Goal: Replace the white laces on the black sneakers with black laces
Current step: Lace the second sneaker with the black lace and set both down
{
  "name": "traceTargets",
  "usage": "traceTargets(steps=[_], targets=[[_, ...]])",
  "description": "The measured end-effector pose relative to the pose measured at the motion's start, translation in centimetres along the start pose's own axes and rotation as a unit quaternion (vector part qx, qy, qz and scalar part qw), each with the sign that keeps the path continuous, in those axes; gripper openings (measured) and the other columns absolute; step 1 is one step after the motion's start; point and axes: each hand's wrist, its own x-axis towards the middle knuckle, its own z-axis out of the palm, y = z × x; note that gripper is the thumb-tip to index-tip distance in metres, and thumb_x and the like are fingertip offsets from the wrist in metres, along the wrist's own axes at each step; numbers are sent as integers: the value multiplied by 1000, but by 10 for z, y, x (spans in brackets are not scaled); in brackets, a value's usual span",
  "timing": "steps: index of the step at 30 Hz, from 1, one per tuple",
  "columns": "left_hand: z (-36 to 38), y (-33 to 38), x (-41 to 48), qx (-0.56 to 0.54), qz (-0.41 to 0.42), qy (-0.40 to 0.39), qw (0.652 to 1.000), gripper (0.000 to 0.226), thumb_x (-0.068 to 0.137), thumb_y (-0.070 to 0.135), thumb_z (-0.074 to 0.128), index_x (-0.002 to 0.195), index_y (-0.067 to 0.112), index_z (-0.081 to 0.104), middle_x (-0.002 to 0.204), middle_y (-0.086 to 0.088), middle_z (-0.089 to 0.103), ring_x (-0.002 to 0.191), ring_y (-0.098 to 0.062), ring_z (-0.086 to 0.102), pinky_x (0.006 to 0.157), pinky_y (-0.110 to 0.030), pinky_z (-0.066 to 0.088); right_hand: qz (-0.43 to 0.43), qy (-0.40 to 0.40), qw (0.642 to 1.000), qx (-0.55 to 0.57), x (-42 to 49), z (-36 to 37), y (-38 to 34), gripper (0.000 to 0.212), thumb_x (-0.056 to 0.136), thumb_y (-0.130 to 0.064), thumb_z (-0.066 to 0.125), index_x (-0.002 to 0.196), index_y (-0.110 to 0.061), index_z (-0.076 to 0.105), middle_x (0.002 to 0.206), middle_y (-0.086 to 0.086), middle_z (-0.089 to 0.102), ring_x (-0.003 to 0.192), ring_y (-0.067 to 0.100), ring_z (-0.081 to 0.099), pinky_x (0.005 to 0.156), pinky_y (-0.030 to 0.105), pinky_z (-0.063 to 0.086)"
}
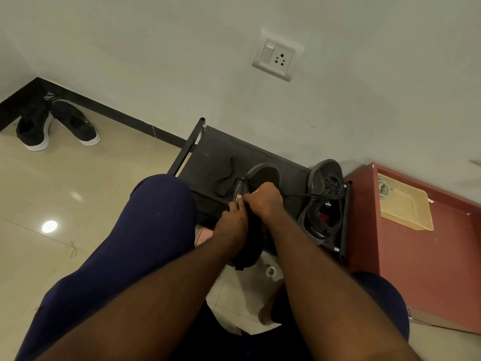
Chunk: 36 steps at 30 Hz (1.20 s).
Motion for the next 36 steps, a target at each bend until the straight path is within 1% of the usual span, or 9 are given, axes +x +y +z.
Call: traceTargets(steps=[4, 10, 14, 17, 20, 22, 25, 30, 36], targets=[[-4, 3, 0, 23, -8, -2, 1000, 77, 99, 14, 51, 156, 7, -1, 146, -18, 32, 114, -34, 52, 86, -39, 50, -40, -67, 994, 77, -4, -8, 13, 38, 84, -26, 70, 56, -11, 49, 54, 7, 52, 54, 21, 49, 58, 36, 43], [-5, 6, 0, 55, -20, -14, 998, 89, 94, 15, 60, 156, 9, -3, 148, -17, 31, 120, -33, 50, 91, -41, 50, -33, -32, 978, 201, -25, -14, 26, 19, 94, -18, 60, 83, -3, 55, 82, 17, 65, 69, 22, 58, 60, 35, 47], [-6, 6, 0, 36, -22, -13, 999, 88, 94, 20, 60, 156, 10, -1, 147, -16, 32, 119, -33, 50, 90, -41, 48, -77, 1, 952, 297, -49, -25, 15, 18, 97, -13, 56, 85, 0, 56, 117, 3, 71, 102, 14, 66, 87, 34, 54], [-5, 7, -3, 30, -19, -8, 999, 85, 94, 17, 58, 156, 8, 0, 146, -17, 33, 120, -34, 50, 89, -41, 48, -80, -50, 847, 523, -69, -40, 0, 18, 100, -6, 47, 82, -7, 50, 88, 11, 73, 86, 23, 71, 86, 38, 59], [-5, 7, -3, 41, -18, -9, 999, 87, 93, 13, 58, 155, 7, -1, 147, -17, 32, 121, -33, 49, 90, -40, 48, -26, -45, 756, 653, -77, -59, -13, 22, 101, -10, 43, 79, -12, 44, 62, 6, 50, 46, 15, 45, 48, 30, 48], [-6, 7, -1, 45, -19, -16, 999, 88, 93, 15, 59, 155, 7, -2, 147, -18, 32, 121, -33, 49, 91, -40, 48, 7, -1, 828, 561, -71, -62, -12, 24, 102, -17, 47, 79, -15, 43, 62, 3, 44, 44, 11, 33, 41, 24, 30], [-7, 7, 0, 44, -19, -21, 999, 89, 93, 15, 59, 155, 6, -3, 148, -18, 31, 120, -33, 49, 91, -40, 47, -49, 47, 982, 179, -51, -47, 1, 24, 101, -28, 54, 83, -11, 55, 77, 3, 59, 66, 17, 53, 59, 31, 43], [-7, 7, 0, 48, -23, -26, 998, 91, 93, 16, 61, 155, 6, -4, 150, -18, 30, 122, -34, 49, 90, -40, 47, -111, -24, 974, -198, -34, -21, 14, 20, 102, -22, 54, 99, -5, 64, 107, 17, 64, 97, 34, 63, 73, 35, 42], [-8, 7, 1, 44, -24, -34, 998, 92, 93, 18, 62, 155, 5, -4, 149, -19, 30, 123, -34, 49, 91, -40, 47, -118, 11, 970, -211, -43, -21, 13, 16, 101, -19, 52, 111, -10, 61, 118, 13, 52, 109, 33, 56, 89, 44, 46]])
